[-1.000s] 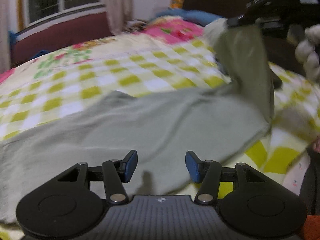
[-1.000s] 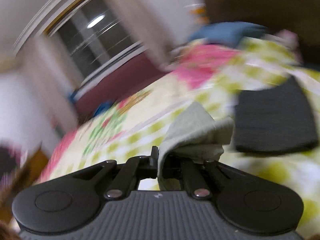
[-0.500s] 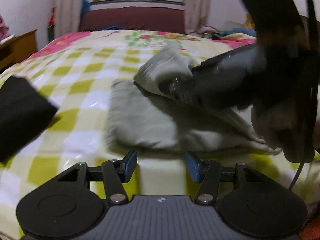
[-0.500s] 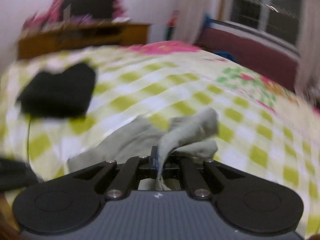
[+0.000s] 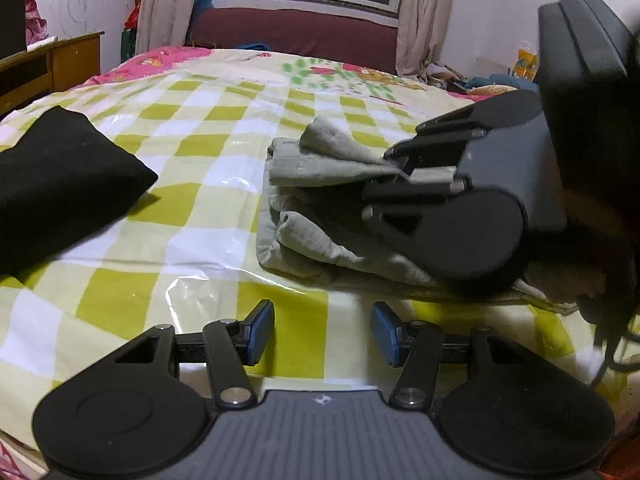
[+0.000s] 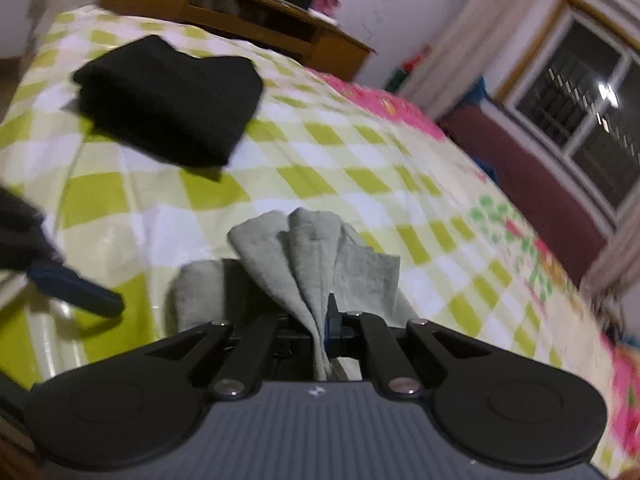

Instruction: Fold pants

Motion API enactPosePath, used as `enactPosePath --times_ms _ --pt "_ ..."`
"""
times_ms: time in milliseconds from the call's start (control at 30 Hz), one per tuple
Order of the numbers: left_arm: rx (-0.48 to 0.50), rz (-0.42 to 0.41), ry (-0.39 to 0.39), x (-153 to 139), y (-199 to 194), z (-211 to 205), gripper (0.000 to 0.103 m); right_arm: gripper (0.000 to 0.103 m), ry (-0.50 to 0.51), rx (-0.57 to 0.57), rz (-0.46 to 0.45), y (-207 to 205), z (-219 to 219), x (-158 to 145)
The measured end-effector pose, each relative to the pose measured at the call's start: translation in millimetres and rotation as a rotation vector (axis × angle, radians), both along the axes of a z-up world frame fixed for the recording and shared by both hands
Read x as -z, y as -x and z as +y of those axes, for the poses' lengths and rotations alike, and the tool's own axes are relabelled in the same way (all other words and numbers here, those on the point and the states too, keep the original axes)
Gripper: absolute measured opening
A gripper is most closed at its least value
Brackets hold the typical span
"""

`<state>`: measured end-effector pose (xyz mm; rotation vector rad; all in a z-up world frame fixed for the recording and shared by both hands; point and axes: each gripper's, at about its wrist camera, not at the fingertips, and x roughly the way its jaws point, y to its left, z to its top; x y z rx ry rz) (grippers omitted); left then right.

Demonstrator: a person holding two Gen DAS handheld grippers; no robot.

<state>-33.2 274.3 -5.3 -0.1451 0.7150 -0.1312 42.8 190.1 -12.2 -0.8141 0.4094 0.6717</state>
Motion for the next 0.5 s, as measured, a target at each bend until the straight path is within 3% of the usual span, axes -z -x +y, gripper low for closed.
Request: enactPosePath --times_ms 100,200,333,400,500 --pt "-0.003 0.003 -0.024 -2 3 0 0.067 0.009 0.008 -0.003 0.077 0 -1 5" --pt "-0.001 0.008 -0.039 -7 7 0 0.067 0.023 -0.101 0.008 0.16 1 -16 -8" --pt "0.013 0.005 -0.095 -14 14 -3 0.067 0.03 -0.221 0.056 0.175 5 -51 -35" --pt "0.009 -0.005 -0.116 -23 17 -4 0.067 0.041 -0.293 0.12 0.203 4 -82 -48" --pt "-0.002 -0.059 -0.121 -41 17 -7 0.067 0.041 -0.347 0.278 0.208 -2 -141 -56"
